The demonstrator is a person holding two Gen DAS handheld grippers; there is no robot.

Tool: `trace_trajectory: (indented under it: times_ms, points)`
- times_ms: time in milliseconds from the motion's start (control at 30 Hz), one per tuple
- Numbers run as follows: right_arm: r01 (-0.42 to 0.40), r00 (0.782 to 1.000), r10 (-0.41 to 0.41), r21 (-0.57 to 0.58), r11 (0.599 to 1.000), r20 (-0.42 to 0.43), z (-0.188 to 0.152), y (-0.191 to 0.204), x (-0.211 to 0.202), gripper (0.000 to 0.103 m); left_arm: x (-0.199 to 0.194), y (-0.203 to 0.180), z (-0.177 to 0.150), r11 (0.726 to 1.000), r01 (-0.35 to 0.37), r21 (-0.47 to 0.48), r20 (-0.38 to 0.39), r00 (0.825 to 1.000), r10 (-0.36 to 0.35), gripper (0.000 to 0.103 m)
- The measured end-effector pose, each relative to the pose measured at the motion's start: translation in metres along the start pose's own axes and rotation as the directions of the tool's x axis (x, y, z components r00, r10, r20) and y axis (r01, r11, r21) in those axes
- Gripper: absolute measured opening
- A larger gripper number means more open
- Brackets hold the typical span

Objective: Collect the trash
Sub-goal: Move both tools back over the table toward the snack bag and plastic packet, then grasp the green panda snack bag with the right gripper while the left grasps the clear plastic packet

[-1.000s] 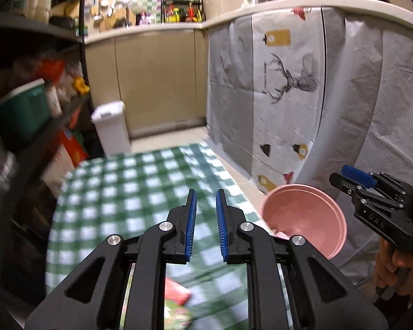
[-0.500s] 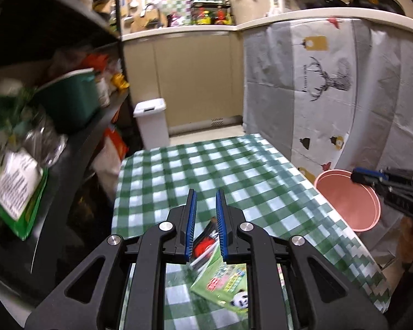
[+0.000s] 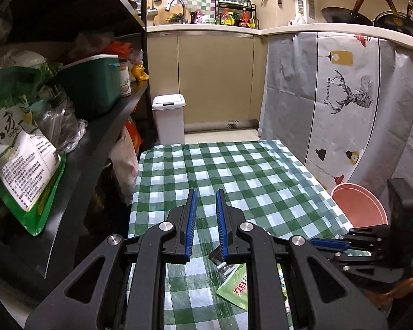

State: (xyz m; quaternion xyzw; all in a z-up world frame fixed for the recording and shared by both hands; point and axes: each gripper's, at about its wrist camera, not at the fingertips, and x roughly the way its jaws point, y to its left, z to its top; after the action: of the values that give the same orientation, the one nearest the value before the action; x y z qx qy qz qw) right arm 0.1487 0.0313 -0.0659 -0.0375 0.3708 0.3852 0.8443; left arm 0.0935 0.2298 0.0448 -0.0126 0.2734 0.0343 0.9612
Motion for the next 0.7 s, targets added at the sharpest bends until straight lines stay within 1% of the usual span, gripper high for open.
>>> trace_trajectory:
  times_ms: [67,100,133,167,233,367,400,467,500,533,700]
  points:
    - [-0.005,1.000,0.005,-0.004,1.000,-0.020,0.000,0.001,0.010,0.015,0.004,0.000,-0.003,1.000,0.001,0.012,-0.011,1.000,-0.001,0.015]
    - [-0.009,0.999,0.009,-0.003,1.000,-0.036,-0.001,0.002,0.017,0.017,0.006,0.000,-0.005,1.000,0.001,0.020,-0.016,1.000,-0.001,0.015]
    - [-0.011,0.999,0.011,-0.002,1.000,-0.047,-0.001,0.000,0.021,0.022,0.009,0.000,-0.007,1.000,0.000,0.026,-0.020,1.000,0.000,0.015]
    - [-0.013,0.998,0.013,-0.002,1.000,-0.060,-0.001,0.000,0.026,0.024,0.010,0.001,-0.008,1.000,0.001,0.027,-0.023,1.000,0.000,0.015]
    - [-0.023,0.995,0.023,0.003,1.000,-0.095,-0.002,-0.001,0.039,0.031,0.012,0.004,-0.009,1.000,0.000,0.026,-0.028,1.000,0.000,0.015]
    - [-0.048,0.993,0.048,-0.001,0.999,-0.110,-0.003,0.002,0.047,0.031,0.017,0.010,-0.013,1.000,-0.006,0.028,-0.039,0.999,0.007,0.015]
    - [-0.055,0.992,0.053,-0.015,0.998,-0.115,-0.003,0.005,0.047,0.029,0.019,0.011,-0.014,1.000,-0.005,0.029,-0.041,0.999,0.007,0.015]
    - [-0.049,0.992,0.045,-0.037,0.998,-0.118,-0.003,0.009,0.048,0.019,0.023,0.013,-0.015,0.999,-0.005,0.031,-0.049,0.999,0.007,0.015]
    - [-0.035,0.992,0.028,-0.054,0.998,-0.125,-0.004,0.012,0.050,0.008,0.025,0.014,-0.016,0.999,-0.006,0.031,-0.052,0.999,0.007,0.015]
    - [-0.033,0.992,0.024,-0.071,0.997,-0.126,-0.005,0.014,0.050,0.005,0.026,0.015,-0.017,1.000,-0.004,0.029,-0.055,0.998,0.006,0.015]
    - [-0.072,0.995,0.065,-0.093,0.993,-0.079,0.000,0.018,0.030,0.002,0.035,0.016,-0.018,0.999,0.038,0.009,-0.066,0.997,-0.038,0.015]
